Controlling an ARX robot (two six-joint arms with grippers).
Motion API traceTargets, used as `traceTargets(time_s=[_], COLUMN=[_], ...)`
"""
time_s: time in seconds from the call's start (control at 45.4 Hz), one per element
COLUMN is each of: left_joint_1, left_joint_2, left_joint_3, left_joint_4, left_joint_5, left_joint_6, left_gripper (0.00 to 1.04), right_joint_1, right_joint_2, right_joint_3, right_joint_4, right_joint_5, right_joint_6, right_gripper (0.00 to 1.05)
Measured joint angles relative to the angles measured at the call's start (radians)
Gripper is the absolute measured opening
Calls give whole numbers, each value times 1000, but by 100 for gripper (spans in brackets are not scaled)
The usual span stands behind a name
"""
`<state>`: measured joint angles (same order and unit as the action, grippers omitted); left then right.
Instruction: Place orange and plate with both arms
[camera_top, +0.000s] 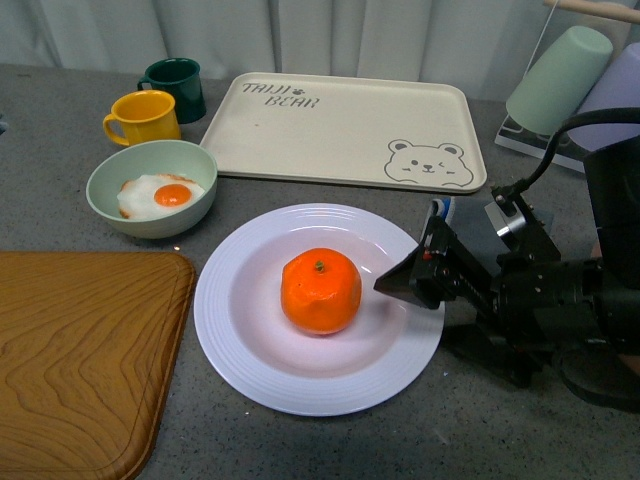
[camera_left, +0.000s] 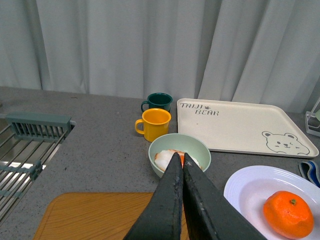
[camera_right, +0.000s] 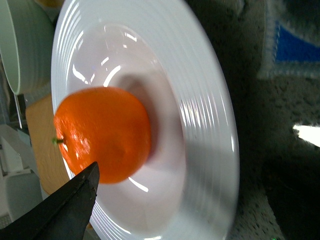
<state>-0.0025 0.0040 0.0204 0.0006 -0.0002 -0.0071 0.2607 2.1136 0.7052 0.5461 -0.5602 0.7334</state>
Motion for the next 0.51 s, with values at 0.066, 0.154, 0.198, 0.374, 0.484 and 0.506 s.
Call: traceTargets(time_s=[0.066, 0.154, 0.198, 0.374, 0.484, 0.506], left_joint_1=[0, 0, 0, 0, 0, 0], left_joint_2=[0, 0, 0, 0, 0, 0], left_joint_3=[0, 0, 0, 0, 0, 0], left_joint_4=[0, 0, 0, 0, 0, 0], left_joint_5=[0, 0, 0, 0, 0, 0], left_joint_6=[0, 0, 0, 0, 0, 0], left_gripper=[4, 4, 4, 4, 4, 4], right_joint_1=[0, 0, 0, 5, 9, 10], right_joint_2=[20, 39, 49, 90, 106, 110], right_joint_3=[21, 43, 53, 97, 118, 121], right_joint_4=[24, 38, 44, 47, 10, 4], right_joint_5=[-8, -18, -25, -22, 3, 5], right_joint_6=[47, 97, 120, 193, 224, 226], right_gripper=[95, 95, 95, 77, 57, 53])
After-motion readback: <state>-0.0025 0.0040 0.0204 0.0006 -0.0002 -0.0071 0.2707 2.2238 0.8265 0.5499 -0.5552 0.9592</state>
